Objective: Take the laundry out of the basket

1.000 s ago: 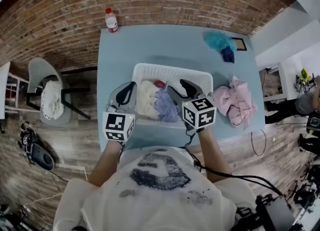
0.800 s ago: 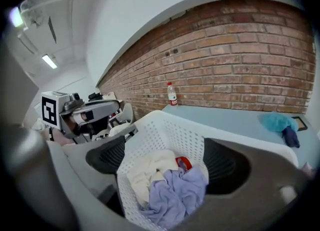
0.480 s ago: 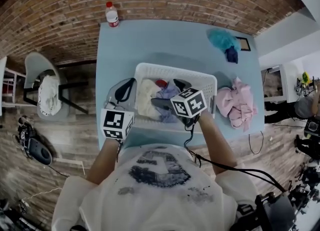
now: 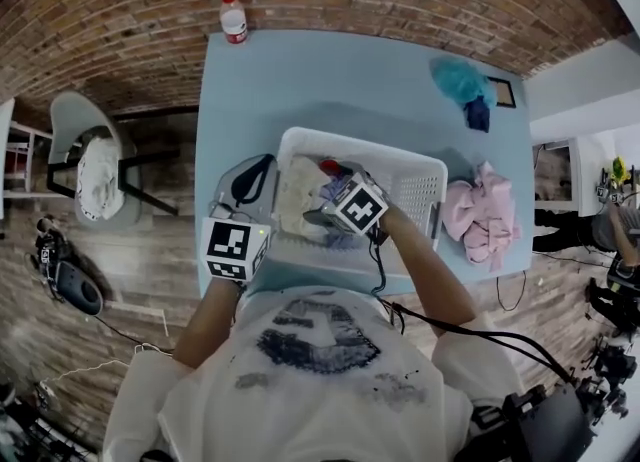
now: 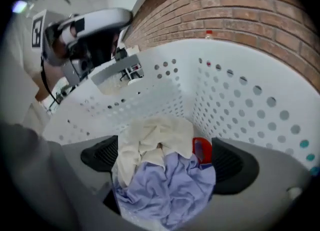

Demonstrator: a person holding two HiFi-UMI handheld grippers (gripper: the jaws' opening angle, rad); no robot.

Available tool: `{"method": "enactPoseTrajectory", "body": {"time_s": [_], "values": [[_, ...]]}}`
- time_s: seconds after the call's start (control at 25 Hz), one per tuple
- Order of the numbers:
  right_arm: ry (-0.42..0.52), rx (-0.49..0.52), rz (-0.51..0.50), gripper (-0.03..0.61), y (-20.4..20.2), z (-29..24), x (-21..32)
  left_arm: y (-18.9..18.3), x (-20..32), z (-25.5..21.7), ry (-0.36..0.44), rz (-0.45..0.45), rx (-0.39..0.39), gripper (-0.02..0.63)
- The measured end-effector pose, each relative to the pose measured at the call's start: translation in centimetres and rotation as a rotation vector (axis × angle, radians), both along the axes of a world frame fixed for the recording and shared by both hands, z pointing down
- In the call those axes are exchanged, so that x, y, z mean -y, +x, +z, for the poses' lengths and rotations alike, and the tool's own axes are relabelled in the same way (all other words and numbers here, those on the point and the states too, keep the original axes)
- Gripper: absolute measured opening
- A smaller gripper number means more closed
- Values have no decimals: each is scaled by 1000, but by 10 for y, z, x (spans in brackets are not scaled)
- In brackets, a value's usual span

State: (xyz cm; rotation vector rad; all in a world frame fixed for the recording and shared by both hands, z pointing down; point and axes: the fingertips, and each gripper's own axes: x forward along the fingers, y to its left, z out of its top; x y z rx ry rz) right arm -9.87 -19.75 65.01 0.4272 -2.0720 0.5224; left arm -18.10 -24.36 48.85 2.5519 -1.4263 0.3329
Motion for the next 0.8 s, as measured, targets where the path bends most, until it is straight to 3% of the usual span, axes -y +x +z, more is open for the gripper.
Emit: {"method": "enactPoseTrajectory", "body": {"time_s": [0.08, 0.68, 0.8], "values": [[6, -34, -36, 577, -2, 13, 1, -2, 1, 3, -7, -3, 7, -9], [-176, -110, -44, 577, -6, 80, -16, -3, 12, 26, -66, 1, 21, -9], [-168, -124, -51, 577, -8, 88, -20, -4, 14, 29, -73, 1, 23, -9]]}}
